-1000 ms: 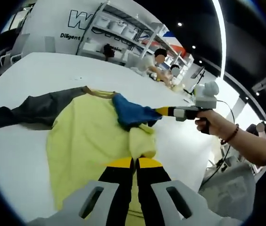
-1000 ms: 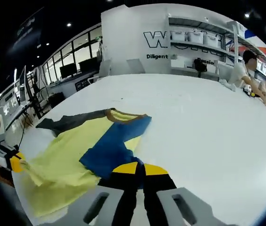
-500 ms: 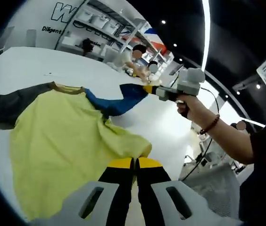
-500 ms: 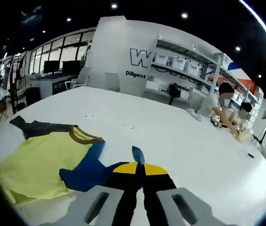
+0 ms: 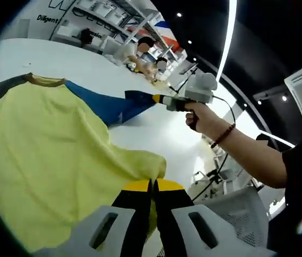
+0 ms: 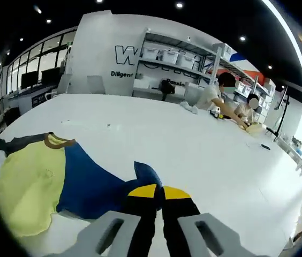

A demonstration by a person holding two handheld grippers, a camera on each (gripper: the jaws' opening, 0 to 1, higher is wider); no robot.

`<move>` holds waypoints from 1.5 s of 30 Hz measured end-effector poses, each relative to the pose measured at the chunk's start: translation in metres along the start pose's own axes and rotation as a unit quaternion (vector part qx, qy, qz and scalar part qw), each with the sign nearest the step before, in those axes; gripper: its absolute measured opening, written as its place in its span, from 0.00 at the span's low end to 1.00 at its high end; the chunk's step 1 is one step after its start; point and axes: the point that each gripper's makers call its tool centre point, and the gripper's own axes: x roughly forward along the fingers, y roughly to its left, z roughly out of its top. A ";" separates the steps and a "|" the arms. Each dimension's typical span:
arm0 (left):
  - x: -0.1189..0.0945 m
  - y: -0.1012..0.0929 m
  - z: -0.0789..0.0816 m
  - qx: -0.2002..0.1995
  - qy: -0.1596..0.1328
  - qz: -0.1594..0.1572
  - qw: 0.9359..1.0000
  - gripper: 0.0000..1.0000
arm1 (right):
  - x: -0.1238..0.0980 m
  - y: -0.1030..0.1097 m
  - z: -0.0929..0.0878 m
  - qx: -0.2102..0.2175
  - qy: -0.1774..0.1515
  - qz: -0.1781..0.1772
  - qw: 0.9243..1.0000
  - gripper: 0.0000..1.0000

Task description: Fold the garment on the visible template until the final outline fits inside the template.

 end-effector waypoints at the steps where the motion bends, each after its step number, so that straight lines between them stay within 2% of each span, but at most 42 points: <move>1: 0.003 -0.001 0.000 -0.010 -0.001 -0.001 1.000 0.00 | 0.002 -0.002 -0.001 0.002 0.001 0.003 1.000 0.00; 5: 0.015 -0.005 0.000 -0.018 -0.006 -0.007 1.000 0.00 | 0.012 -0.012 -0.003 0.034 -0.001 0.010 0.999 0.00; 8: 0.020 -0.003 -0.005 -0.021 0.002 -0.005 1.000 0.00 | 0.020 -0.018 -0.009 0.036 0.011 0.006 0.999 0.00; 14: 0.026 0.004 -0.026 0.015 0.033 0.017 0.999 0.00 | 0.033 -0.022 -0.018 0.040 0.024 0.005 0.999 0.00; 16: 0.029 0.005 -0.029 0.031 0.032 0.020 0.999 0.00 | 0.036 -0.023 -0.023 0.048 0.029 0.002 0.998 0.00; 17: 0.031 0.003 -0.029 0.034 0.030 0.019 0.999 0.00 | 0.036 -0.021 -0.026 0.065 0.035 0.003 0.997 0.00; 19: 0.034 0.003 -0.031 0.035 0.029 0.019 0.999 0.02 | 0.033 -0.019 -0.027 0.063 0.030 0.004 0.998 0.00; 21: 0.035 0.000 -0.032 0.057 0.027 0.016 0.998 0.10 | 0.028 -0.015 -0.028 0.063 0.025 0.005 0.998 0.09; 25: 0.030 -0.002 -0.026 0.087 0.013 0.021 0.996 0.37 | 0.014 -0.006 -0.022 0.067 0.007 0.022 0.997 0.29; 27: 0.023 -0.004 -0.021 0.095 0.008 0.021 0.995 0.43 | 0.006 0.002 -0.015 0.064 -0.010 0.033 0.997 0.41; 29: 0.017 -0.002 -0.016 0.103 0.006 0.025 0.994 0.44 | -0.001 0.011 -0.013 0.056 -0.006 0.045 0.997 0.46; 31: 0.005 0.009 -0.007 0.121 -0.001 0.045 0.992 0.46 | -0.008 0.029 -0.004 0.039 -0.019 0.076 0.996 0.46; 34: -0.017 0.035 0.011 0.131 -0.018 0.098 0.986 0.54 | -0.015 0.066 0.002 0.014 -0.016 0.128 0.992 0.44; 37: -0.046 0.073 0.038 0.128 -0.052 0.167 0.976 0.63 | -0.017 0.103 0.004 0.005 -0.006 0.172 0.985 0.51; 38: -0.054 0.083 0.045 0.125 -0.062 0.183 0.973 0.65 | -0.016 0.111 0.004 0.007 -0.005 0.177 0.984 0.52; 39: -0.065 0.097 0.053 0.119 -0.070 0.205 0.969 0.66 | -0.013 0.129 0.003 -0.001 0.004 0.198 0.980 0.53; 41: -0.078 0.113 0.063 0.109 -0.081 0.225 0.965 0.67 | -0.009 0.137 0.002 -0.003 0.009 0.200 0.980 0.55; 42: -0.088 0.125 0.070 0.100 -0.092 0.239 0.961 0.68 | -0.004 0.149 0.000 -0.008 0.017 0.210 0.978 0.58; 44: -0.104 0.144 0.080 0.080 -0.110 0.268 0.954 0.73 | 0.001 0.160 -0.002 -0.007 0.025 0.218 0.976 0.64; 45: -0.106 0.147 0.082 0.077 -0.113 0.272 0.953 0.75 | 0.005 0.165 -0.003 -0.001 0.031 0.221 0.975 0.67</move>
